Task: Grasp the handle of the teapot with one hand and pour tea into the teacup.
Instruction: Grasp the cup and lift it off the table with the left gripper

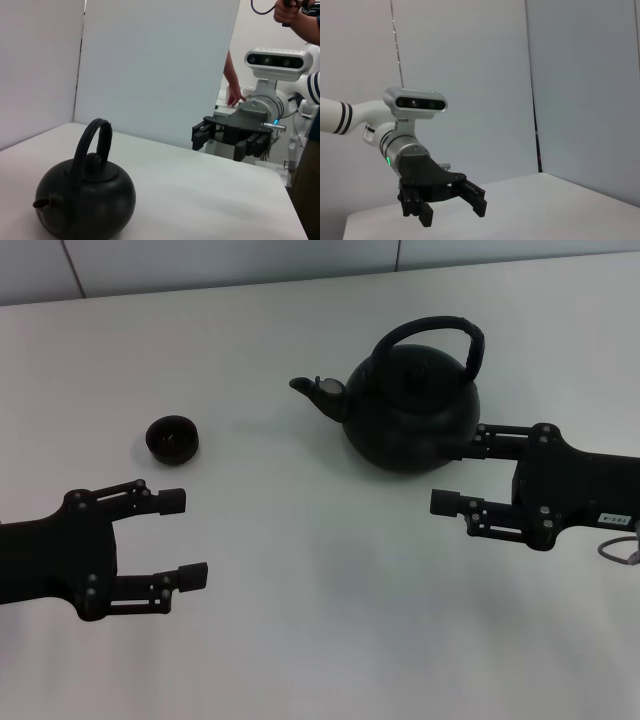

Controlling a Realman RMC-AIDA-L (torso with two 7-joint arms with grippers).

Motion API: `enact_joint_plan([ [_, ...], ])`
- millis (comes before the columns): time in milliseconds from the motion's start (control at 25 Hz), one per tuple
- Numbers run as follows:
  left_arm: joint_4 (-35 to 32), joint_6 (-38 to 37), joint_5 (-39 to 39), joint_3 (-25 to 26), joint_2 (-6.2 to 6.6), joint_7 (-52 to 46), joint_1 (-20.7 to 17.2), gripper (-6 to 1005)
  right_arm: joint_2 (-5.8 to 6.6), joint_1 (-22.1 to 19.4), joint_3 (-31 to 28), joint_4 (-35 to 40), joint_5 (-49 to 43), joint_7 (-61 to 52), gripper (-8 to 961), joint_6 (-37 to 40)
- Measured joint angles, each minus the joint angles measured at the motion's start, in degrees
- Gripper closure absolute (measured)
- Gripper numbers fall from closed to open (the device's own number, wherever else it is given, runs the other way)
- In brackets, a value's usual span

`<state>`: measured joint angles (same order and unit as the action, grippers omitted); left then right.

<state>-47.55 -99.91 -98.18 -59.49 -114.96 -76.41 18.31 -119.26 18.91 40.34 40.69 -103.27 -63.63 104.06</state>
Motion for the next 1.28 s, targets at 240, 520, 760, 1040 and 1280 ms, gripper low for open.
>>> enact_joint_plan([
  [240, 0.0, 0.1, 0.0, 0.0, 0.0, 0.0, 0.2, 145, 0.0, 0.0, 0.0, 0.0, 0.0, 0.0, 364, -0.1],
  [520, 0.0, 0.1, 0.0, 0.0, 0.0, -0.1, 0.3, 150, 0.0, 0.0, 0.0, 0.0, 0.0, 0.0, 361, -0.1],
  [760, 0.0, 0.4, 0.0, 0.0, -0.1, -0.1, 0.3, 155, 0.0, 0.0, 0.0, 0.0, 0.0, 0.0, 362, -0.1],
  [1040, 0.0, 1.0, 0.0, 0.0, -0.48, 0.0, 0.3, 161, 0.0, 0.0, 0.0, 0.0, 0.0, 0.0, 362, -0.1],
  [1280, 0.1, 2.6, 0.2, 1.3, -1.62, 0.5, -0.1, 166, -0.01, 0.0, 0.0, 0.0, 0.0, 0.0, 363, -0.1],
])
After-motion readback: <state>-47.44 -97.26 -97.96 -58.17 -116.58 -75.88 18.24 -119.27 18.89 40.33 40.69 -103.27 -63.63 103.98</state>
